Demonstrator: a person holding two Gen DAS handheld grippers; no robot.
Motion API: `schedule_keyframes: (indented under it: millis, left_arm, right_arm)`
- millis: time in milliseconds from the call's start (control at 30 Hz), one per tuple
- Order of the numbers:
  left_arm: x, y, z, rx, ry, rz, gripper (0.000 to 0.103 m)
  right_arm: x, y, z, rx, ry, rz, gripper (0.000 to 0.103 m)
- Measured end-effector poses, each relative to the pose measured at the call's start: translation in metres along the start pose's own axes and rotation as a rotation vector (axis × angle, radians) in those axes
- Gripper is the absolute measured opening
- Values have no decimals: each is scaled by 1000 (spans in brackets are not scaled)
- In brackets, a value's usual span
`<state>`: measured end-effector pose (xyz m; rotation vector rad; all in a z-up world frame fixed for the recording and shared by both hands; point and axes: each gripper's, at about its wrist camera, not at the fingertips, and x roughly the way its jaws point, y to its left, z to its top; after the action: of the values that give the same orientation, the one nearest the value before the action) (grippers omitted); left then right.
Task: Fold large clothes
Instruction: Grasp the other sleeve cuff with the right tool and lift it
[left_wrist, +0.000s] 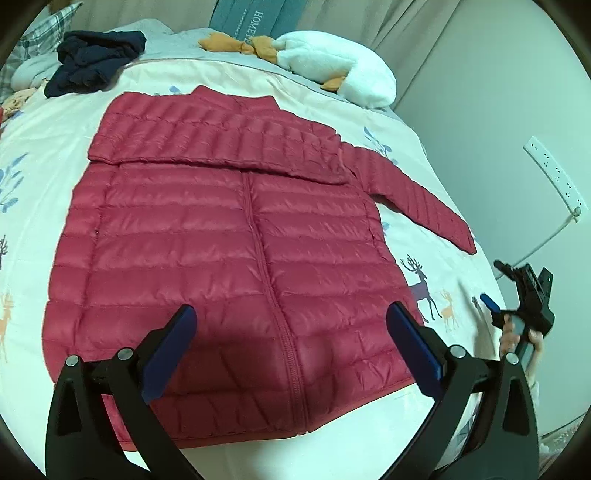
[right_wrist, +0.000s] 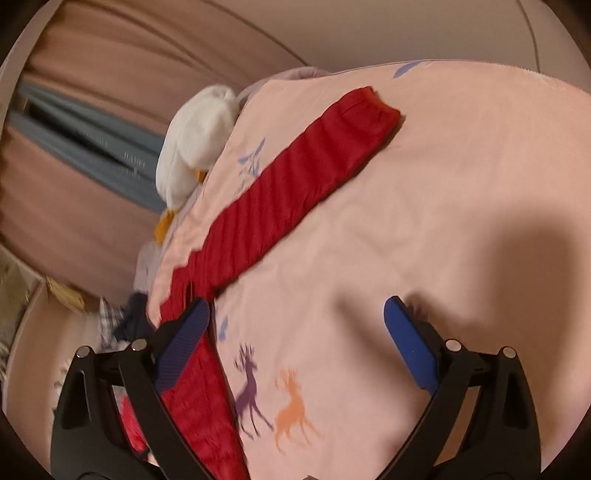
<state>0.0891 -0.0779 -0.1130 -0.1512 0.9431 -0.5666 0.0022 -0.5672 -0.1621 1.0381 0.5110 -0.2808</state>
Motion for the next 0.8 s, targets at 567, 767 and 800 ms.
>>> schedule_keyframes:
  millis: [567, 767, 800]
  left_arm:
    - [19, 16, 8, -44, 32, 37, 102]
    - [26, 17, 14, -40, 37, 41, 102]
    - [28, 17, 15, -41, 38, 42, 102]
  right_arm:
    - [91, -6, 56, 117, -65, -5, 86]
    - [110, -16, 73, 202, -137, 11, 69]
    - [112, -18, 74, 208, -146, 1, 60]
